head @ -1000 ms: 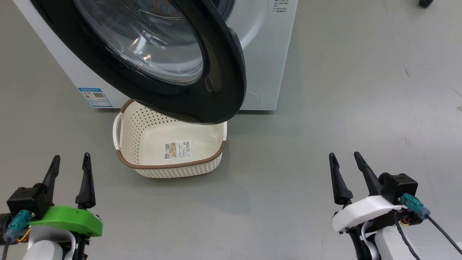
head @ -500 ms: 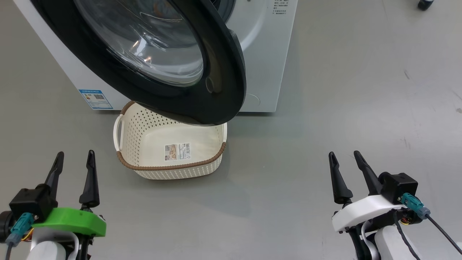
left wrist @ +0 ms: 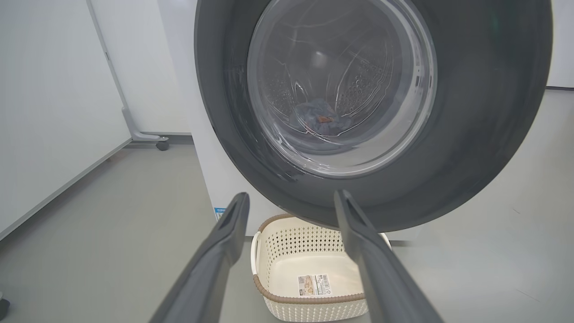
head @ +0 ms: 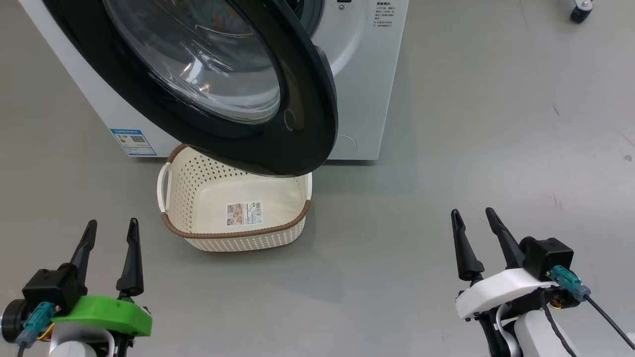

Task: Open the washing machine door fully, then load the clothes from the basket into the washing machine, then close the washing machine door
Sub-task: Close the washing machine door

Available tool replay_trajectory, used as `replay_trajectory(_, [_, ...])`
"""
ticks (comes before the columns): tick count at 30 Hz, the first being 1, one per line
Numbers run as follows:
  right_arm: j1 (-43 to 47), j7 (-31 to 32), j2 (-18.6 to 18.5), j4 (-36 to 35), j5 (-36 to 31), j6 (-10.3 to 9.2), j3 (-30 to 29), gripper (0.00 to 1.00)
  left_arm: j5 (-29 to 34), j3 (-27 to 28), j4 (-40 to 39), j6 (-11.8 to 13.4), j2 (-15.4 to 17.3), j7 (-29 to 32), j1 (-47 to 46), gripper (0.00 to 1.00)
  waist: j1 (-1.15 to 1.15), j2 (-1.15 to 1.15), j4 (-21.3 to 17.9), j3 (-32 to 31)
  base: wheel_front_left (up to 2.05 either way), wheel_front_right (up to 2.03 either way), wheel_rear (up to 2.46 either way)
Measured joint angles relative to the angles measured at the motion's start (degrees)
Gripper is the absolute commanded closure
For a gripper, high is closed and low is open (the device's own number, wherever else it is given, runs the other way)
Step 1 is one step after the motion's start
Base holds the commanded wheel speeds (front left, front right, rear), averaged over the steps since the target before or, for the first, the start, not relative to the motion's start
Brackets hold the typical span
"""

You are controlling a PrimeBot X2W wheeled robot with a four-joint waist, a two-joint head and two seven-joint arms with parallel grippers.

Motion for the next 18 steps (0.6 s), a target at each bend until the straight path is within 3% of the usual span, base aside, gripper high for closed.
replay_trajectory(18, [0.2, 0.0, 0.0, 0.0, 0.0, -0.01, 0.2, 0.0, 2.1, 1.6, 0.0, -1.1, -1.2, 0.0, 0.1, 0.0, 0.0, 0.0, 0.2, -0.6, 0.0, 0.0, 0.0])
